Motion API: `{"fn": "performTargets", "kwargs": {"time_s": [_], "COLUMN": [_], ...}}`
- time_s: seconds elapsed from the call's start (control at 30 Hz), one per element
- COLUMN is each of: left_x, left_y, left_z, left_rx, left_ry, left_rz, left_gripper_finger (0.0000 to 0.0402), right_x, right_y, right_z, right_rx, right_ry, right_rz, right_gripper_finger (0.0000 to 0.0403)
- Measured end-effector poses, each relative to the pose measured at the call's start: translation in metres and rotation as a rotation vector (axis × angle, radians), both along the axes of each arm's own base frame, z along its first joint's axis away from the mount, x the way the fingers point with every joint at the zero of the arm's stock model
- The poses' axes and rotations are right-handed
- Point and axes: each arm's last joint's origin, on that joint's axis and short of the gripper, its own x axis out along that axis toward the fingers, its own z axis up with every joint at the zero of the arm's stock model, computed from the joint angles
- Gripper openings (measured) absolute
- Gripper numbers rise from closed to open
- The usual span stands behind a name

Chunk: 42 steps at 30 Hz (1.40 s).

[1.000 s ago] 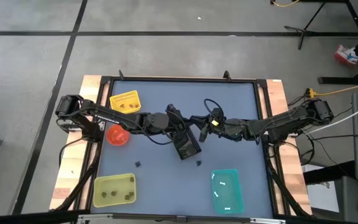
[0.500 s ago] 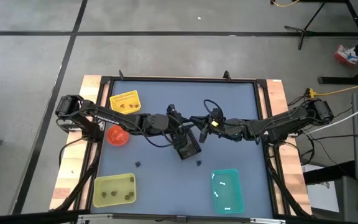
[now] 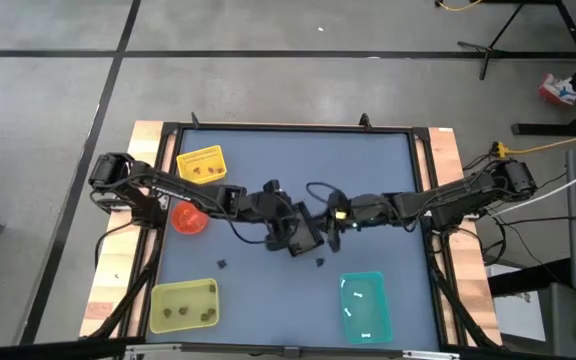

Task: Sort Halloween decoration
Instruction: Put the white bone toy into the green bin

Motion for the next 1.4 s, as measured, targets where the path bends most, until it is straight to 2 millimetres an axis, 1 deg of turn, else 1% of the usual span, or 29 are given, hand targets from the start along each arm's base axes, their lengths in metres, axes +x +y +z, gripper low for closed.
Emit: {"fn": "performTargets", "kwargs": {"time_s": [0.13,0.2,0.33,0.53,0.63,0.77,0.93,1.23,1.3,1.4], "left_x": [-0.003,-0.003,-0.004,-0.004,-0.004,-0.004,-0.004,-0.005,-0.005,-0.005], "left_y": [-0.006,-0.010,-0.014,-0.014,-0.014,-0.015,-0.015,-0.021,-0.021,-0.021], "left_z": [-0.003,-0.003,-0.003,-0.003,-0.003,-0.003,-0.003,-0.003,-0.003,-0.003], "left_rx": [-0.001,0.000,0.000,0.000,0.000,0.000,0.000,0.004,0.004,0.004], "left_ry": [0.034,0.038,0.039,0.038,0.039,0.039,0.039,0.039,0.039,0.039], "left_rz": [-0.025,-0.035,-0.046,-0.049,-0.049,-0.049,-0.049,-0.070,-0.071,-0.070], "left_gripper_finger": [0.0140,0.0140,0.0140,0.0140,0.0140,0.0140,0.0140,0.0140,0.0140,0.0140], "right_x": [-0.006,-0.010,-0.021,-0.041,-0.050,-0.058,-0.065,-0.065,-0.066,-0.067], "right_y": [0.010,0.018,0.042,0.078,0.092,0.106,0.115,0.113,0.112,0.112], "right_z": [-0.009,-0.013,-0.019,-0.025,-0.026,-0.026,-0.025,-0.027,-0.028,-0.029], "right_rx": [0.168,0.203,0.207,0.173,0.158,0.147,0.136,0.129,0.125,0.121], "right_ry": [0.140,0.198,0.283,0.373,0.393,0.396,0.397,0.422,0.435,0.447], "right_rz": [0.186,0.236,0.355,0.489,0.547,0.606,0.639,0.631,0.629,0.627], "right_gripper_finger": [0.0023,0.0023,0.0023,0.0024,0.0024,0.0024,0.0024,0.0025,0.0032,0.0058]}}
